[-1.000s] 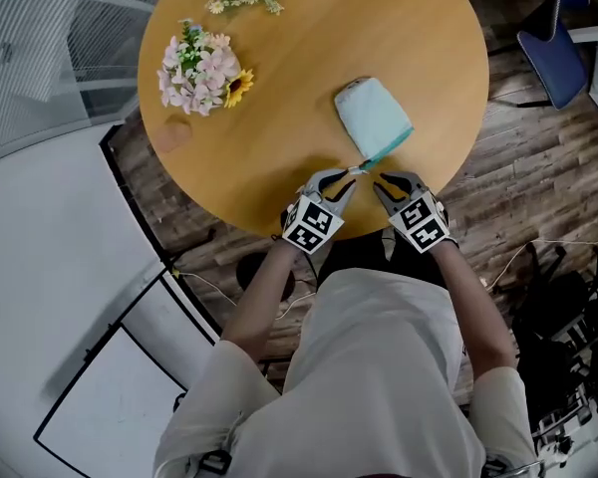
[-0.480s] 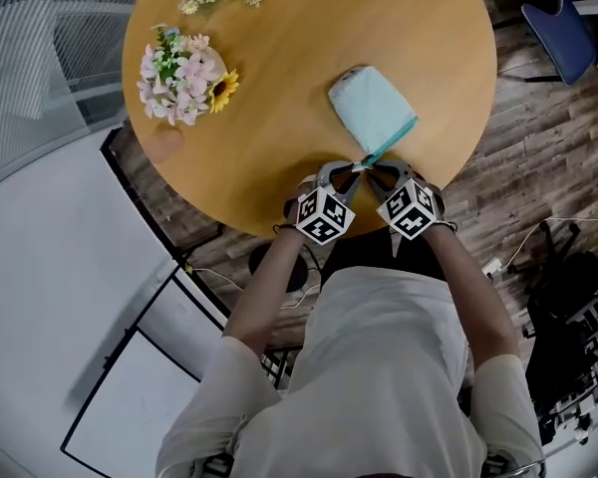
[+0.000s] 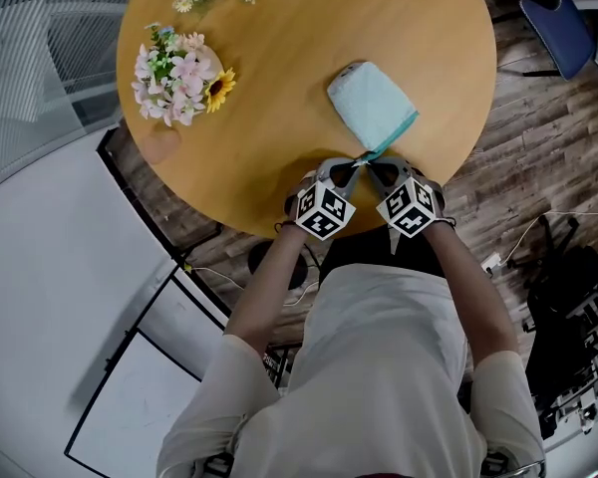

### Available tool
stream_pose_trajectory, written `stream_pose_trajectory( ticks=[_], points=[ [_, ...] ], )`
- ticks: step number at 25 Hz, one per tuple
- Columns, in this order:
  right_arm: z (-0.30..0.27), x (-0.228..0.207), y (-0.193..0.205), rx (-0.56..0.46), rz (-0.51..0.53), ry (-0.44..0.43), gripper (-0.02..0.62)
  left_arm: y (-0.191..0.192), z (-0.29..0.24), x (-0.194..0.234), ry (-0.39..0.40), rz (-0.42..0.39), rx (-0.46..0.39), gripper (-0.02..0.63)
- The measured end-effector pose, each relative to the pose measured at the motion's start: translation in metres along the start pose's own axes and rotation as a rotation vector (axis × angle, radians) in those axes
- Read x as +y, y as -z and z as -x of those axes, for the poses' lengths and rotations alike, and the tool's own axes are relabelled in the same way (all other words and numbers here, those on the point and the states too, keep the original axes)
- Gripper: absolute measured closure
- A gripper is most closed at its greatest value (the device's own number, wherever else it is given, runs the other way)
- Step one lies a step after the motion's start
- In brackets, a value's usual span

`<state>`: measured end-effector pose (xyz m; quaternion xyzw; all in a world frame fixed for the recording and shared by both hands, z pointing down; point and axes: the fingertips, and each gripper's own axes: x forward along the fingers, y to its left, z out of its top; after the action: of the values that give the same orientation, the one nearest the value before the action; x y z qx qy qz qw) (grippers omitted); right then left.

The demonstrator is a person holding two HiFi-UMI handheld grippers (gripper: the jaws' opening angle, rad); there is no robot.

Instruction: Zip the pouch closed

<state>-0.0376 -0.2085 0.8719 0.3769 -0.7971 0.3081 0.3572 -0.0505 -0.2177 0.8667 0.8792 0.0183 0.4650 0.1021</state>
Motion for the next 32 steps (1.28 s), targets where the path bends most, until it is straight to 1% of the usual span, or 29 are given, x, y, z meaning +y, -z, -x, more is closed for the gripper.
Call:
stream_pose_trajectory(
  ticks=[4,6,11,18,21,25,29,32],
  points=[
    [0.007,-0.001,-0.003,-0.009,-0.069,-0.051,0.591,-0.003,0.007,-0.001,0.031,0.036,-0.013,0.581],
    [0.01,-0.003,-0.003,-0.005,-0.085,-0.062,0.591,-0.003,0.01,-0.002,0.036,0.053,-0.014,0.583],
    [0.021,-0.023,0.005,0.011,-0.093,-0.027,0.592,0.0,0.02,0.003,0.026,0.1,-0.021,0.584],
    [0.035,-0.044,0.008,0.003,-0.091,0.008,0.592,-0.003,0.028,0.009,0.021,0.133,-0.038,0.584],
    [0.039,-0.052,0.01,0.003,-0.107,0.021,0.592,-0.003,0.03,0.012,0.01,0.14,-0.037,0.584],
    [0.042,-0.064,0.018,0.009,-0.162,0.042,0.592,0.001,0.036,0.018,-0.006,0.172,-0.034,0.584],
    [0.048,-0.075,0.024,0.013,-0.185,0.062,0.592,0.002,0.04,0.021,-0.022,0.193,-0.033,0.584],
    [0.051,-0.083,0.026,0.018,-0.207,0.076,0.592,0.004,0.044,0.028,-0.053,0.213,-0.046,0.584]
  ],
)
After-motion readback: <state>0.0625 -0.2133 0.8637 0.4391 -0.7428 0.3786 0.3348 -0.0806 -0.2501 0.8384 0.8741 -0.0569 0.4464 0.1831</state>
